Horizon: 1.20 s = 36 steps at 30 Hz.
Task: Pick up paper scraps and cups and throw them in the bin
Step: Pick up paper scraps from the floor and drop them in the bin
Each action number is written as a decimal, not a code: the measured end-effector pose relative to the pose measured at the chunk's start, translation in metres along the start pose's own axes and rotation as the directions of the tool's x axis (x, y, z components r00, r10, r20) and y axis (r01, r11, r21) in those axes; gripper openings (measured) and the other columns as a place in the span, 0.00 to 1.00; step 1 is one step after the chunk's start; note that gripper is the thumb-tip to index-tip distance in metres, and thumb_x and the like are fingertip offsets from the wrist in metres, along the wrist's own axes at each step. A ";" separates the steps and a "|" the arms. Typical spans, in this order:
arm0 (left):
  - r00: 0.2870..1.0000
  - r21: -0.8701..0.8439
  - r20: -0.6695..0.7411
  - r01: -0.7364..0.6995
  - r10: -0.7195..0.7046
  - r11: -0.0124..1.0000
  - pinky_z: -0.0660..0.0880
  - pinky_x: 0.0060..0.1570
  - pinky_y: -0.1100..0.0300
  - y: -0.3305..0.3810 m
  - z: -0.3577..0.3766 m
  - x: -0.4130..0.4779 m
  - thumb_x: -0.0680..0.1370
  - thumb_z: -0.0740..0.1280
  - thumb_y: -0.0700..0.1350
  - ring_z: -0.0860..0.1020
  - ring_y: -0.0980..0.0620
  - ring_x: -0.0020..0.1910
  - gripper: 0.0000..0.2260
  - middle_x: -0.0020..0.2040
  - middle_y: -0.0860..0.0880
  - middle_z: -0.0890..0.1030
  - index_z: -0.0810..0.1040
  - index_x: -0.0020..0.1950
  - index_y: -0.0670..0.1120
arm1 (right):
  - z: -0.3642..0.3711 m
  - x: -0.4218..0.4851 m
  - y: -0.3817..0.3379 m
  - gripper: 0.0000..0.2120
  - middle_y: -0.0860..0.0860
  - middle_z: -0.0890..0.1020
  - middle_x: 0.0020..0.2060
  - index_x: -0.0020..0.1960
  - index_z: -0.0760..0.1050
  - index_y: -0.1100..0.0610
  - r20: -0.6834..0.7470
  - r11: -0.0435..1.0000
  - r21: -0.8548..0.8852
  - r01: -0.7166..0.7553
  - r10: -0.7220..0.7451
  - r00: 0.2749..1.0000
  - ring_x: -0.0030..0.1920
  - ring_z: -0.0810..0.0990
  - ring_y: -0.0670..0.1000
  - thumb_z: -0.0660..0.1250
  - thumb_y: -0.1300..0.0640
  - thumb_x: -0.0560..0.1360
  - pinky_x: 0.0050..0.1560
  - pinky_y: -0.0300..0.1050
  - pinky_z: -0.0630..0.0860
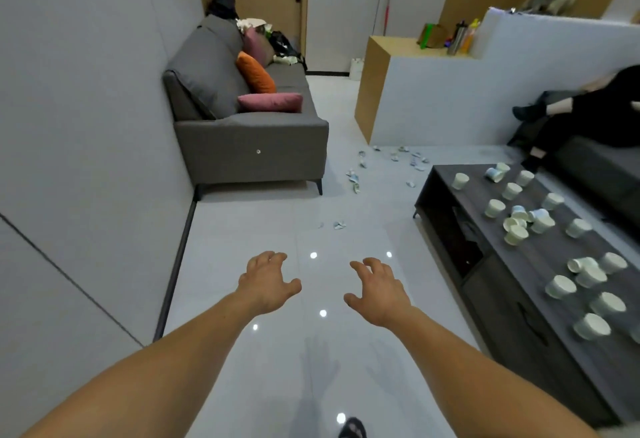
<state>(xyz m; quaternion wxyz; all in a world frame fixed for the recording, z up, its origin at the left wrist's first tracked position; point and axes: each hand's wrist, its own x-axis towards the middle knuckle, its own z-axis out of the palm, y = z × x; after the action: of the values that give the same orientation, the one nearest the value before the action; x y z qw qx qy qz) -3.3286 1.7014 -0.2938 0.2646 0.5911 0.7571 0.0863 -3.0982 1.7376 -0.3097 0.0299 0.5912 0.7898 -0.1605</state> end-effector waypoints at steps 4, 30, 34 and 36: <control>0.997 0.000 0.045 -0.054 0.054 0.999 0.59 0.71 0.49 0.039 0.000 0.081 0.76 0.63 0.58 0.53 0.47 0.76 0.32 0.77 0.49 0.56 0.57 0.76 0.50 | -0.018 0.067 0.042 0.34 0.51 0.56 0.76 0.78 0.55 0.48 -0.020 0.998 0.041 -0.046 0.046 0.999 0.74 0.57 0.54 0.63 0.42 0.77 0.68 0.54 0.66; 0.974 -0.107 0.226 0.019 0.005 0.994 0.65 0.67 0.51 0.133 -0.057 0.557 0.75 0.65 0.56 0.59 0.45 0.73 0.32 0.75 0.47 0.61 0.59 0.76 0.49 | -0.109 0.514 0.144 0.37 0.51 0.56 0.76 0.78 0.54 0.48 0.151 0.995 -0.014 -0.097 0.098 0.984 0.73 0.58 0.55 0.66 0.44 0.75 0.66 0.53 0.70; 0.971 -0.069 0.240 0.037 -0.019 0.997 0.66 0.66 0.51 0.135 -0.069 0.622 0.75 0.64 0.56 0.60 0.45 0.72 0.32 0.74 0.47 0.62 0.59 0.76 0.49 | -0.114 0.581 0.144 0.36 0.51 0.56 0.76 0.78 0.53 0.49 0.179 0.996 0.021 -0.086 0.080 0.981 0.73 0.58 0.54 0.66 0.44 0.76 0.66 0.52 0.69; 0.968 -0.044 0.248 0.058 -0.046 0.997 0.66 0.67 0.50 0.137 -0.070 0.654 0.75 0.64 0.57 0.60 0.45 0.72 0.32 0.74 0.47 0.62 0.59 0.76 0.49 | -0.115 0.617 0.148 0.36 0.52 0.56 0.76 0.78 0.54 0.49 0.198 0.998 0.034 -0.060 0.052 0.979 0.73 0.58 0.55 0.66 0.45 0.76 0.67 0.52 0.69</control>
<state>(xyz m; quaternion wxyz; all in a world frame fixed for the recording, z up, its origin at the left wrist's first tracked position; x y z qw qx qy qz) -3.3534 2.3685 -0.3688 0.3738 0.5702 0.7311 0.0245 -3.1266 2.3777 -0.3797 0.1008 0.5950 0.7625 -0.2332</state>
